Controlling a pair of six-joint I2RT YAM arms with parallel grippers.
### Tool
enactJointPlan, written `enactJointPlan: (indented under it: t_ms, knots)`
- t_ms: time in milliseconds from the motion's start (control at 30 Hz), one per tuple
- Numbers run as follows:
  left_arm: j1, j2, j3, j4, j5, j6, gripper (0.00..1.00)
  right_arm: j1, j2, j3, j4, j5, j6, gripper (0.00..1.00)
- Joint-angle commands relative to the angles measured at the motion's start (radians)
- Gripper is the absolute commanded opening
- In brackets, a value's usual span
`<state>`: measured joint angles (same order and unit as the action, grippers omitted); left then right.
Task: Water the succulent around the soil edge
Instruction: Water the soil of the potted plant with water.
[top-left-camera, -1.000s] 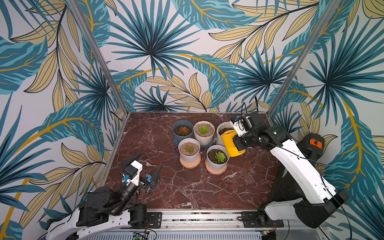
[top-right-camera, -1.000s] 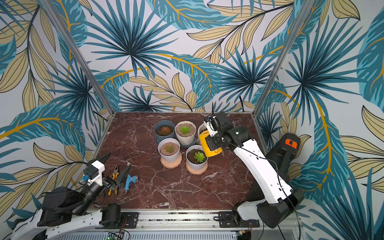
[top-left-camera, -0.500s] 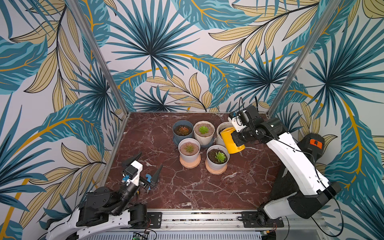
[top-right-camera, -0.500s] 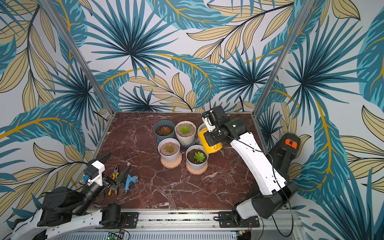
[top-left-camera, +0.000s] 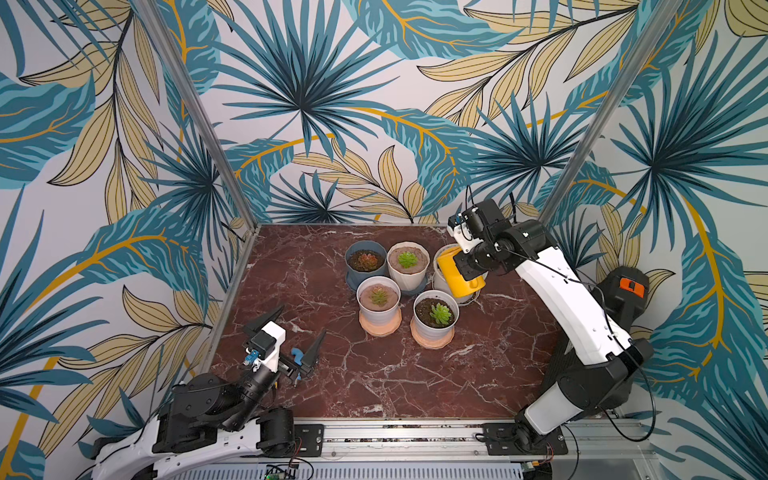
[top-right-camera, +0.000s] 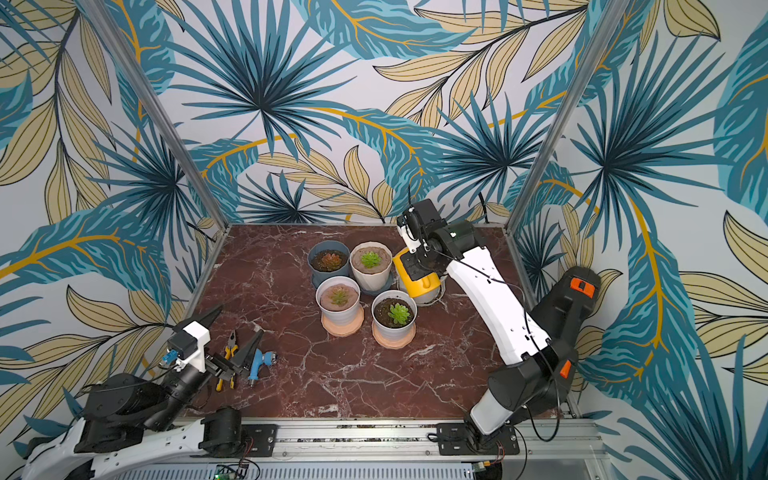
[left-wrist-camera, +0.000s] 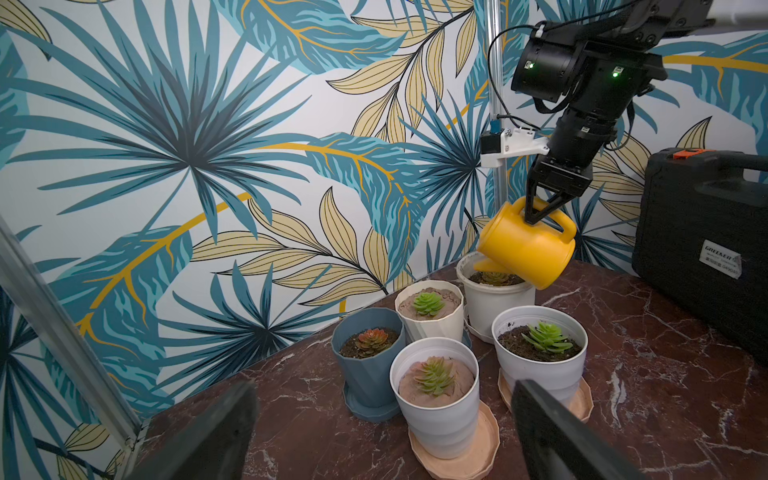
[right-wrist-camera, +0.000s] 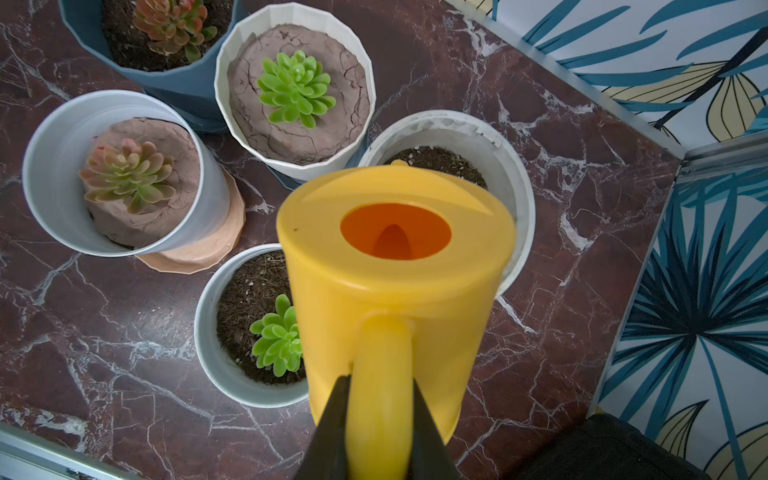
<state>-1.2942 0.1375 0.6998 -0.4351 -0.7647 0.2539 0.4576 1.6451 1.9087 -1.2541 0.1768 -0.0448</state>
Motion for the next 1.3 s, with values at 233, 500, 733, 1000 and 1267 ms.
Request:
enactJointPlan:
  t_ms: [233,500,733,1000,1267]
  knots:
    - [0.004,-0.013,0.008,0.006,0.011,-0.005,1.00,-0.006,0.012,0.069,-0.024,0.031,-0.015,0.00]
    - [0.003,-0.015,0.004,0.013,0.010,0.000,1.00,-0.051,0.005,0.082,0.002,0.011,-0.014,0.00]
    - [0.004,-0.015,0.004,0.013,0.011,-0.002,1.00,-0.094,0.045,0.079,0.025,-0.051,-0.014,0.00]
    - [0.003,-0.016,0.004,0.012,0.009,0.000,1.00,-0.101,0.092,0.096,0.022,-0.088,-0.016,0.00]
    - [0.004,-0.018,0.006,0.008,0.007,0.000,1.00,-0.110,0.082,0.112,0.018,-0.065,-0.015,0.00]
